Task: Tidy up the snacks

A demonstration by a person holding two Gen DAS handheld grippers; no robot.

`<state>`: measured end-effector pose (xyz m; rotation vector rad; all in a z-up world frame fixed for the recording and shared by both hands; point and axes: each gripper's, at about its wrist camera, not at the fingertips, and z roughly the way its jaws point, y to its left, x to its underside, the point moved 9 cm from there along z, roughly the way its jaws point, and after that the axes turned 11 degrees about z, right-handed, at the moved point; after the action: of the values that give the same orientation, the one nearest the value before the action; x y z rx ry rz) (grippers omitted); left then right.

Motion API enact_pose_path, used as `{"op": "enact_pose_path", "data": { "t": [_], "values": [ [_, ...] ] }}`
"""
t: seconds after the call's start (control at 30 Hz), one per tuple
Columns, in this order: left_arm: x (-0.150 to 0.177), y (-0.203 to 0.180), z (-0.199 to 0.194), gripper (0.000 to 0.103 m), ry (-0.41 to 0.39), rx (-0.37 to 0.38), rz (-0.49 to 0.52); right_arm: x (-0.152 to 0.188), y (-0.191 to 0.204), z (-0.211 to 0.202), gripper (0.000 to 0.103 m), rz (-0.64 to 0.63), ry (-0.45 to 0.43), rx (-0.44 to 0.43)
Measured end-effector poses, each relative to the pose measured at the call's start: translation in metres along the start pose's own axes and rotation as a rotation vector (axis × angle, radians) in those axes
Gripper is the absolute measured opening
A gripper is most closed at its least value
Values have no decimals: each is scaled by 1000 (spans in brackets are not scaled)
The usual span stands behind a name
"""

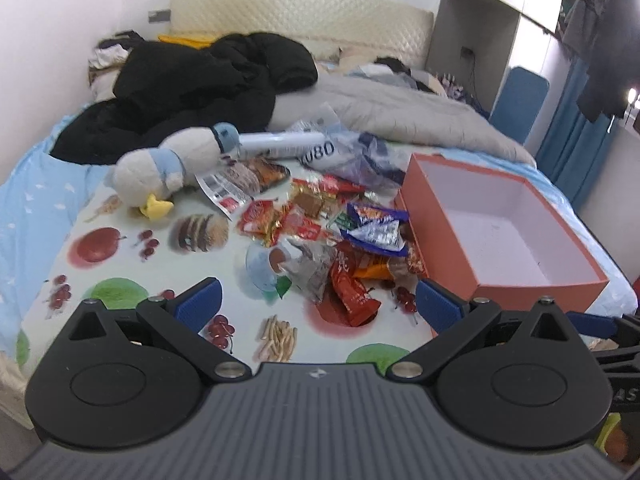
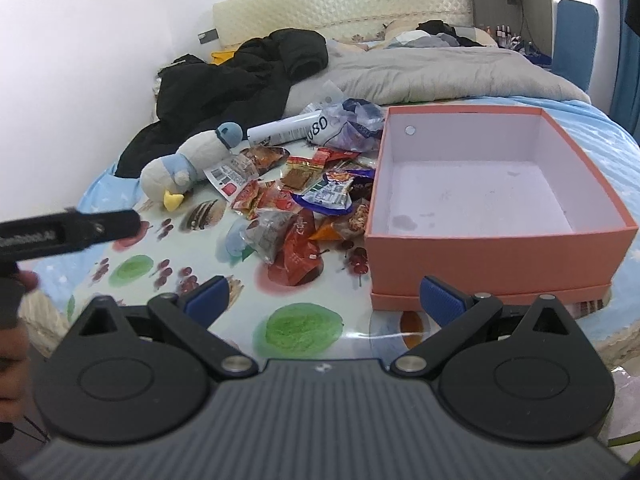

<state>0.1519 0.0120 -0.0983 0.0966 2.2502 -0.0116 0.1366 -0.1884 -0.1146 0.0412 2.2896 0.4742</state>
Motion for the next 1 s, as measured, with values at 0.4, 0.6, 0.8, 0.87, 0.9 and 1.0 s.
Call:
{"op": "enact_pose_path", "data": {
  "t": [0.4, 0.6, 0.8, 0.87, 0.9, 1.0],
  "values": [
    [4, 25, 85, 102, 44, 69, -50, 18, 28, 61, 74, -75, 92, -104],
    [6, 28, 128, 89, 92, 119, -57, 21, 41, 98, 60, -113, 118, -135],
    [0, 36, 168, 88, 110, 149, -54, 19, 45, 142, 60, -108, 165, -140],
    [-4, 38, 181, 89, 112, 165, -56, 21, 50, 154, 60, -125, 183, -158],
    [-6, 39, 187, 89, 113, 174, -57, 21, 53, 160, 60, -148, 183, -154],
    [-8, 35, 209, 89, 131, 232, -41, 20, 54, 179, 60, -172, 181, -131]
  ]
}}
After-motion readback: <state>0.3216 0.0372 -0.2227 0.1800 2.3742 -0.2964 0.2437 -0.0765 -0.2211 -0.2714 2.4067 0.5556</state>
